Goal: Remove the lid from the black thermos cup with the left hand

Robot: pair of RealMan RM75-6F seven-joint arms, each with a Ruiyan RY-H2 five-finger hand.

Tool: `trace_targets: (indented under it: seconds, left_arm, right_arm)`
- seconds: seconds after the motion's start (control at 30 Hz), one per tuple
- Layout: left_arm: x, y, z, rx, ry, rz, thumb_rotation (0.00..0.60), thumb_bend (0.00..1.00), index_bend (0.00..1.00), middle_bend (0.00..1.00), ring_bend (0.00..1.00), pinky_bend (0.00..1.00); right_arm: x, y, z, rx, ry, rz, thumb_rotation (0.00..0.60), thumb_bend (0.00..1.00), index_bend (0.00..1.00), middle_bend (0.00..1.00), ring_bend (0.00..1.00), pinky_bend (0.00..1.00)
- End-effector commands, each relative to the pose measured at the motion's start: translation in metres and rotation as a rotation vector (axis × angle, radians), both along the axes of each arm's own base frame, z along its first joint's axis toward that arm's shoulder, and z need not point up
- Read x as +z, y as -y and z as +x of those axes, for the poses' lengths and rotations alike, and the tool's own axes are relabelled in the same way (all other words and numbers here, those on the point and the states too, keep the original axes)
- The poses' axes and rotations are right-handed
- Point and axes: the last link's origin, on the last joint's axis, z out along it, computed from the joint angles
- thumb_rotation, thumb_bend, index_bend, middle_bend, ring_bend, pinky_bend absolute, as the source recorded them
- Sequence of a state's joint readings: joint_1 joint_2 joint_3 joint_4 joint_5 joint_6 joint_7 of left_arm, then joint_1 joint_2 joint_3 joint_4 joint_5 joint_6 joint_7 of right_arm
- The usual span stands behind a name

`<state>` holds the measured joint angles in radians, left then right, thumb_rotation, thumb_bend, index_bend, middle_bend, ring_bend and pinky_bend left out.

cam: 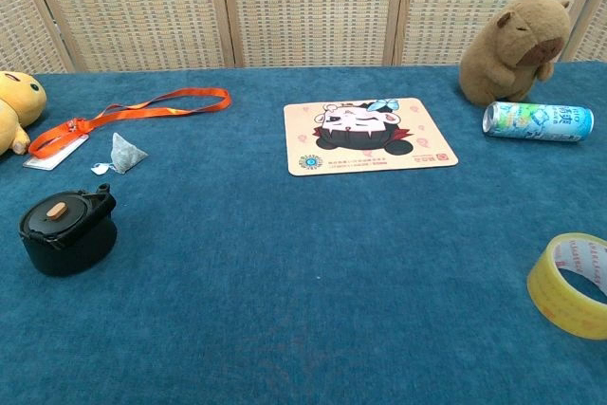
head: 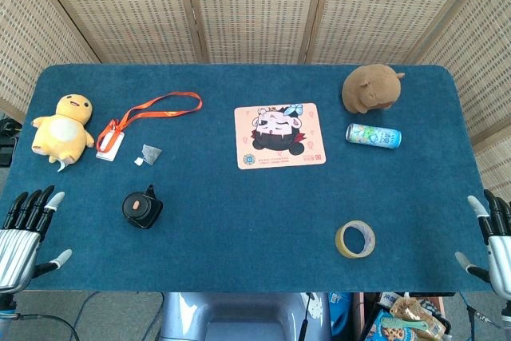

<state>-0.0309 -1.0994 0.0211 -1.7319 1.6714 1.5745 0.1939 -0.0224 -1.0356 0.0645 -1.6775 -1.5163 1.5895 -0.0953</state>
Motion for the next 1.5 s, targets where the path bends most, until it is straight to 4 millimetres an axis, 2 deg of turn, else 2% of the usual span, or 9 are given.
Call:
trace_targets:
  seconds: [0.03,0.23,0.37,0.53,0.77,0.93,1.13,1.33,1.5]
  left_arm:
    - [-0.001,-0.001,-0.001,0.007,-0.003,-0.005,0.600,0.14,0.00,0.00,0.00,0.00]
    - [-0.004,-0.010,-0.006,0.016,-0.029,-0.030,0.600,0.14,0.00,0.00,0.00,0.00]
    - [-0.011,-0.035,-0.011,-0.058,-0.138,-0.112,0.600,0.14,0.00,0.00,0.00,0.00]
    - [-0.014,-0.080,-0.015,-0.211,-0.340,-0.239,0.600,0.14,0.00,0.00,0.00,0.00]
    - [-0.026,-0.123,-0.026,-0.274,-0.419,-0.316,0.600,0.14,0.00,0.00,0.00,0.00]
    - [-0.039,-0.134,-0.038,-0.260,-0.440,-0.338,0.600,0.14,0.00,0.00,0.00,0.00]
    - [-0.063,-0.155,-0.049,-0.196,-0.357,-0.326,0.600,0.14,0.00,0.00,0.00,0.00]
    - [-0.083,-0.165,-0.048,-0.190,-0.323,-0.321,0.600,0.14,0.00,0.00,0.00,0.00]
    - [-0.099,-0.163,-0.046,-0.206,-0.295,-0.338,0.600,0.14,0.00,0.00,0.00,0.00]
  right_arm:
    - [0.000,0.000,0.000,0.008,0.008,-0.002,0.600,0.00,0.00,0.00,0.00,0.00]
    - [0.000,-0.001,0.000,0.015,0.020,-0.001,0.600,0.00,0.00,0.00,0.00,0.00]
    - [0.001,-0.001,0.000,0.014,0.023,-0.009,0.600,0.00,0.00,0.00,0.00,0.00]
    - [-0.002,0.005,-0.003,-0.004,0.018,-0.006,0.600,0.00,0.00,0.00,0.00,0.00]
    - [-0.006,0.012,-0.009,-0.040,0.004,-0.006,0.600,0.00,0.00,0.00,0.00,0.00]
    - [-0.008,0.014,-0.012,-0.056,-0.004,-0.001,0.600,0.00,0.00,0.00,0.00,0.00]
    - [-0.012,0.016,-0.015,-0.068,-0.012,0.010,0.600,0.00,0.00,0.00,0.00,0.00]
    - [-0.015,0.016,-0.015,-0.067,-0.014,0.017,0.600,0.00,0.00,0.00,0.00,0.00]
    - [-0.013,0.016,-0.016,-0.066,-0.009,0.011,0.600,0.00,0.00,0.00,0.00,0.00]
